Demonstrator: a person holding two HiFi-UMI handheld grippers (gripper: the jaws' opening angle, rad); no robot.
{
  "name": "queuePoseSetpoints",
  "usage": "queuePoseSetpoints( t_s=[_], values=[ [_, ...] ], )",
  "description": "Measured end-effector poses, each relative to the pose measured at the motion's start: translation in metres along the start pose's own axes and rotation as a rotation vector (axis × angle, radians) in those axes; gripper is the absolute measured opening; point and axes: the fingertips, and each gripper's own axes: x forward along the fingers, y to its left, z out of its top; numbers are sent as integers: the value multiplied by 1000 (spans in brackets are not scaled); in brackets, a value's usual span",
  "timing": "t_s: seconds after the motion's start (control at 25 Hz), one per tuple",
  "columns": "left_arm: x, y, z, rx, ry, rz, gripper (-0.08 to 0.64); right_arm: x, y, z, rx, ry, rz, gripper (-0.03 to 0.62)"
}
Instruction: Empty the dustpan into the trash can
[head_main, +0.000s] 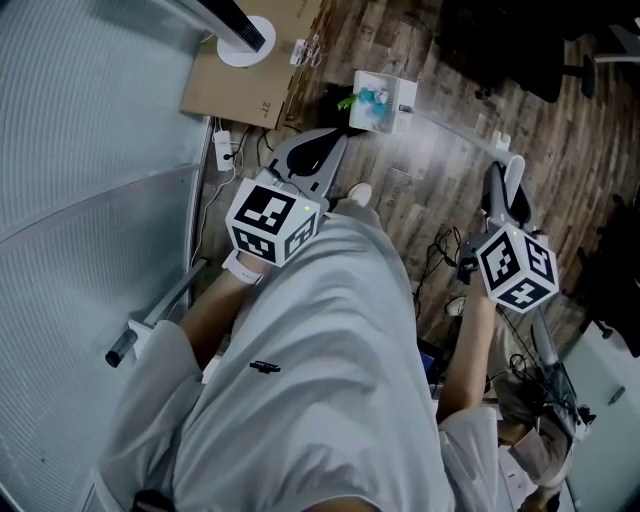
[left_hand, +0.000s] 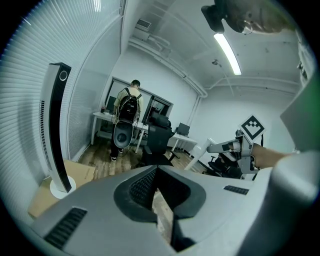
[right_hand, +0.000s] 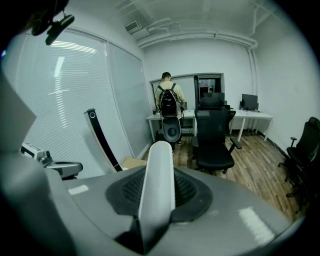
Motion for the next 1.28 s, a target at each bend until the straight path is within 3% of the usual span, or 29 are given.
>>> queuePoseSetpoints(
  t_s=[0.24,0.76,1.28],
  values=[
    [1,2,0,0,-3,-6,6,7,22,3,-140,-8,30,107],
    [-6,12,2,-9,-18,11,6,17,58,13,-327,-17,85,106],
    [-8,9,-2,-8,-29,-8,6,19,92,5,-453,0,128,106]
  ],
)
